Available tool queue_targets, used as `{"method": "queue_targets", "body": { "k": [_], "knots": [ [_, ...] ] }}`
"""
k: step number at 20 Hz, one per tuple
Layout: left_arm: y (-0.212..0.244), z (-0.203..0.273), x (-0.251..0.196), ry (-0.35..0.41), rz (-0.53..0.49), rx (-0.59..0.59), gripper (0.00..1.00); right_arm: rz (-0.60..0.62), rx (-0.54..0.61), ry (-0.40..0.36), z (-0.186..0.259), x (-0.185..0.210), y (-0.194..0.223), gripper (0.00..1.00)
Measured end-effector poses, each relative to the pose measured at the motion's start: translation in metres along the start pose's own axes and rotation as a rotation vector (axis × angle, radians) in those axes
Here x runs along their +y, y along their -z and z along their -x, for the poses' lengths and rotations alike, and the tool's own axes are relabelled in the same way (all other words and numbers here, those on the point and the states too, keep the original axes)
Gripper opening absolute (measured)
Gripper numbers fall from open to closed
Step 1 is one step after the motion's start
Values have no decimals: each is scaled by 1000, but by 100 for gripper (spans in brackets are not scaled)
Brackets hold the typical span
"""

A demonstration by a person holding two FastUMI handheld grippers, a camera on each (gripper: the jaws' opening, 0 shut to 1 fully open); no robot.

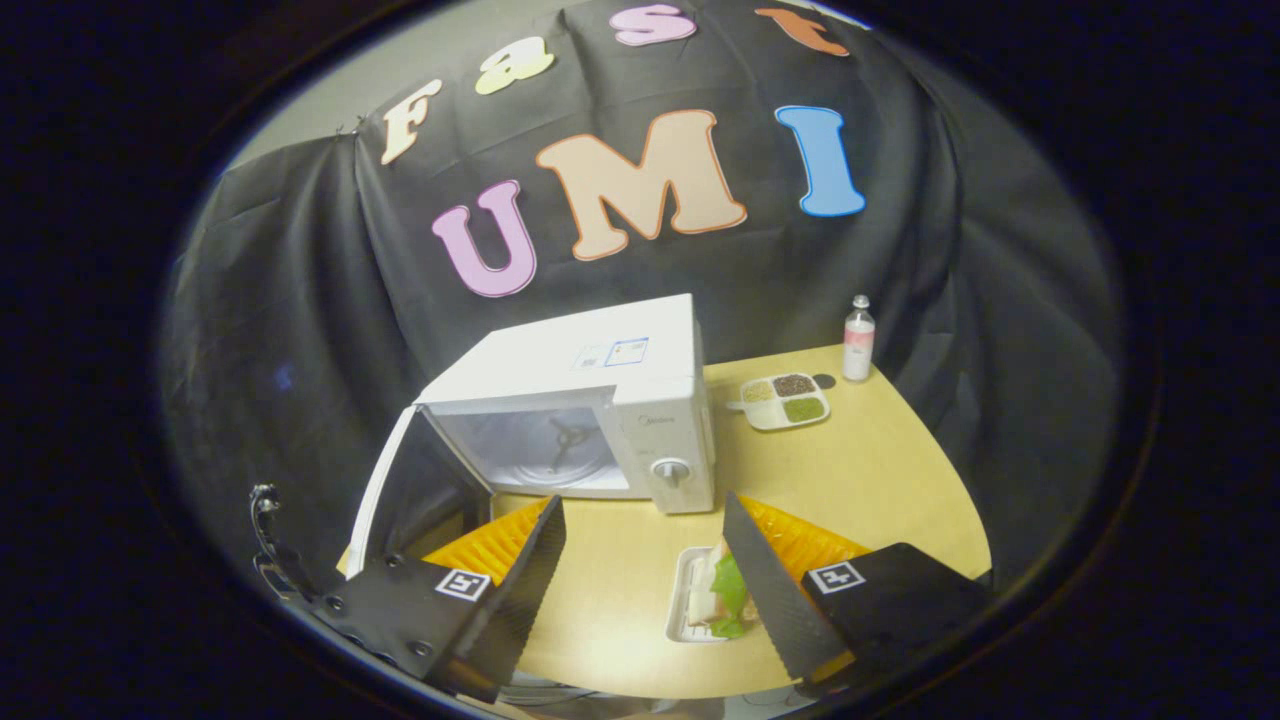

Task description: Open the microwave oven with the left hand, put the food in, and close the microwave oven.

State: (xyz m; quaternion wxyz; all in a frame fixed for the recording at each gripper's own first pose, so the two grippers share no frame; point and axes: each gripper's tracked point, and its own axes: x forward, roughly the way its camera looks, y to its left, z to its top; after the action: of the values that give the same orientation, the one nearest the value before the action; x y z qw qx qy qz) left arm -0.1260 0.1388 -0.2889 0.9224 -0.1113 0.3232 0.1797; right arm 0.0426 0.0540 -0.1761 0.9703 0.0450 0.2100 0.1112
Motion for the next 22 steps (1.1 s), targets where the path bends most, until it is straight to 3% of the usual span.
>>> {"method": "queue_targets", "body": {
  "k": [8, 11, 12, 22],
  "knots": [
    [-10, 21, 66, -105, 142, -46, 99, 16, 18, -15, -5, 18, 7, 92],
    [-19, 23, 101, -170, 156, -78, 95, 13, 18, -16, -3, 21, 8, 92],
    [-24, 23, 113, -194, 149, -92, 98, 14, 17, -14, -3, 22, 7, 92],
    [-71, 21, 197, -363, 244, -250, 98, 2, 14, 62, 4, 3, 12, 92]
  ]
}}
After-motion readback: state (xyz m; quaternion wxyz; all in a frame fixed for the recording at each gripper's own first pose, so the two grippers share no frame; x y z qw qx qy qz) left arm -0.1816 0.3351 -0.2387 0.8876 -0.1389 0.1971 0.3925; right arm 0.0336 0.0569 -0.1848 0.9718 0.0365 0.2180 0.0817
